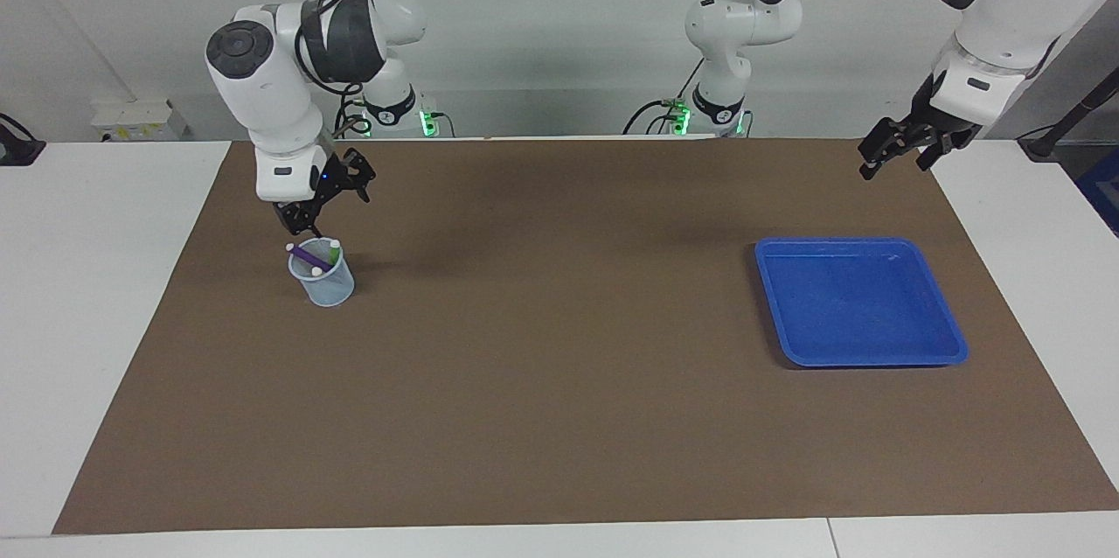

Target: Right arm passes pens to left for tray arrangement

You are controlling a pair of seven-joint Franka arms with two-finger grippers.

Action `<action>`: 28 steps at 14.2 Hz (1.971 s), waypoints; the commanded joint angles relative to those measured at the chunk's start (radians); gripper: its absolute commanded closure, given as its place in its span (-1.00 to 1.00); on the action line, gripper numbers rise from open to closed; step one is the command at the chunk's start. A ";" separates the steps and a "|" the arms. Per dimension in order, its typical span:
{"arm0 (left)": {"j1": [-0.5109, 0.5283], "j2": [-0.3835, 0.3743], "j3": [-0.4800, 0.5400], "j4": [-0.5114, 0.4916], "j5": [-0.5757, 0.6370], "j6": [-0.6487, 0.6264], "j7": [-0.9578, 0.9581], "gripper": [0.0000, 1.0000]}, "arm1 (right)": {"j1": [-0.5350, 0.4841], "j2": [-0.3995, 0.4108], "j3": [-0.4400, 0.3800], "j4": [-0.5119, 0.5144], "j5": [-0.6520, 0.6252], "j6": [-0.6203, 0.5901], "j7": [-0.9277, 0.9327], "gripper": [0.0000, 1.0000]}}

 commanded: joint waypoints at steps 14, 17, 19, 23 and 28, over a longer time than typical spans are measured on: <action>0.005 -0.110 -0.007 -0.161 -0.090 -0.055 -0.015 -1.00 | -0.007 0.027 0.001 -0.147 -0.082 0.258 -0.700 -0.99; -0.004 -0.138 -0.007 -0.221 -0.127 -0.030 -0.021 -1.00 | -0.021 0.022 0.001 -0.161 -0.083 0.264 -0.726 -0.90; -0.011 -0.165 -0.010 -0.276 -0.145 0.013 -0.035 -1.00 | -0.044 0.022 0.001 -0.178 -0.083 0.282 -0.741 -0.84; -0.054 -0.199 -0.016 -0.367 -0.243 0.158 -0.220 -1.00 | -0.046 0.017 0.001 -0.198 -0.083 0.304 -0.743 -0.84; -0.090 -0.218 -0.016 -0.419 -0.361 0.266 -0.424 -1.00 | -0.046 0.014 0.001 -0.201 -0.083 0.301 -0.737 -0.68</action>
